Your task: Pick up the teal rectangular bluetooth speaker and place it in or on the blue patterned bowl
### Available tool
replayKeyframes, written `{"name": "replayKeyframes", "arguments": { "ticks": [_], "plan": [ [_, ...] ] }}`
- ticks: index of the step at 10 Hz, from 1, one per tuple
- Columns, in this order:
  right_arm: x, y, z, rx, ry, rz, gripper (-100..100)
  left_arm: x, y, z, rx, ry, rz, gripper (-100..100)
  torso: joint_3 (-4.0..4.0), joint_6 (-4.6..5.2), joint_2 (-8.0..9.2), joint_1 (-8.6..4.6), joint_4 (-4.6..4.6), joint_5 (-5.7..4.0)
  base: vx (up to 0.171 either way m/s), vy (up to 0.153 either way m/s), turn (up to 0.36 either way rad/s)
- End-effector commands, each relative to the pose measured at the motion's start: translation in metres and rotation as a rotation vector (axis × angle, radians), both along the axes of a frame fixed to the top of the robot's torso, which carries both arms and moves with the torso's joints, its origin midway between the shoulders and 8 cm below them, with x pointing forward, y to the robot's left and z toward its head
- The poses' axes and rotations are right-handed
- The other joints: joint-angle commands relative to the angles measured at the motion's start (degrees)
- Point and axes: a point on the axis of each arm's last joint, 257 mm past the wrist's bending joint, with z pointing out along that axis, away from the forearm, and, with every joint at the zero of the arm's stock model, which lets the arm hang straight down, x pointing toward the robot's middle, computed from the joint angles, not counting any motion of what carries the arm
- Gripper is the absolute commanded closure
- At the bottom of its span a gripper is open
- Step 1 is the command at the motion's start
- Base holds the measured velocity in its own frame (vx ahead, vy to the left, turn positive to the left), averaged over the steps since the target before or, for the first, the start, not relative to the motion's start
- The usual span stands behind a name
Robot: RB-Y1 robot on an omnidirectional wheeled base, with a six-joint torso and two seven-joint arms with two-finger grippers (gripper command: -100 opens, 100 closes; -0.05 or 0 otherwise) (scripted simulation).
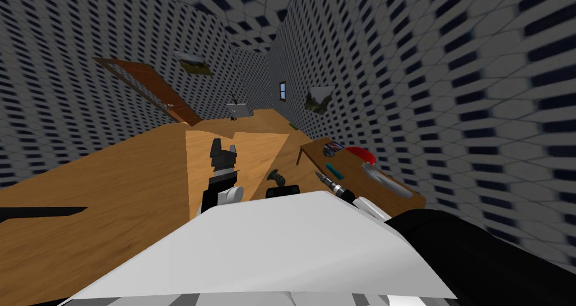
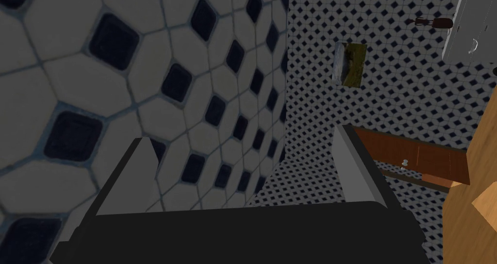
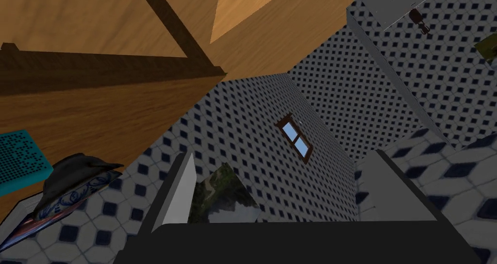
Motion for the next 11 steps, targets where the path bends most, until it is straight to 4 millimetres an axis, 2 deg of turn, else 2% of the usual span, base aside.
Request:
{"name": "replayKeyframes", "arguments": {
  "ticks": [1, 3, 4, 5, 7, 10, 11],
  "plan": [
    [-0.02, -0.018, -0.02, -0.076, 0.061, 0.036, -100, 0.0, 0.0, 0.0, 0.0, 0.0, 0.0, 0, 0.0, 0.0, 0.0, 0.0, 0.0, 0.0, 0.096, 0.006, 0.274],
    [-0.024, -0.022, -0.025, -0.087, 0.074, 0.032, -100, 0.0, 0.0, 0.0, 0.0, 0.0, 0.0, 0, -0.02, 0.04, -0.01, -0.05, -0.01, -0.01, 0.035, -0.006, 0.03],
    [-0.038, -0.036, -0.037, -0.143, 0.117, 0.06, -100, 0.0, 0.0, 0.0, 0.0, 0.0, 0.0, 0, 0.07, 0.05, 0.14, -0.02, 0.02, -0.01, 0.025, -0.036, 0.111],
    [-0.04, -0.039, -0.039, -0.146, 0.123, 0.056, -100, 0.0, 0.0, 0.0, 0.0, 0.0, 0.0, 0, 0.08, 0.02, 0.14, -0.15, 0.03, -0.03, 0.051, -0.038, 0.101],
    [-0.066, -0.066, -0.058, -0.246, 0.201, 0.112, -100, 0.0, 0.0, 0.0, 0.0, 0.0, 0.0, 0, 0.0, 0.01, 0.0, -0.11, 0.0, -0.03, 0.084, -0.017, 0.155],
    [-0.087, -0.09, -0.073, -0.309, 0.263, 0.134, -100, 0.0, 0.0, 0.0, 0.0, 0.0, 0.0, 0, -0.09, 0.02, -0.15, -0.18, -0.03, -0.04, 0.089, -0.034, 0.082],
    [-0.102, -0.107, -0.081, -0.358, 0.307, 0.16, -100, 0.0, 0.0, 0.0, 0.0, 0.0, 0.0, 0, -0.07, 0.04, -0.1, -0.15, -0.03, -0.04, 0.046, -0.035, 0.094]
  ]
}}
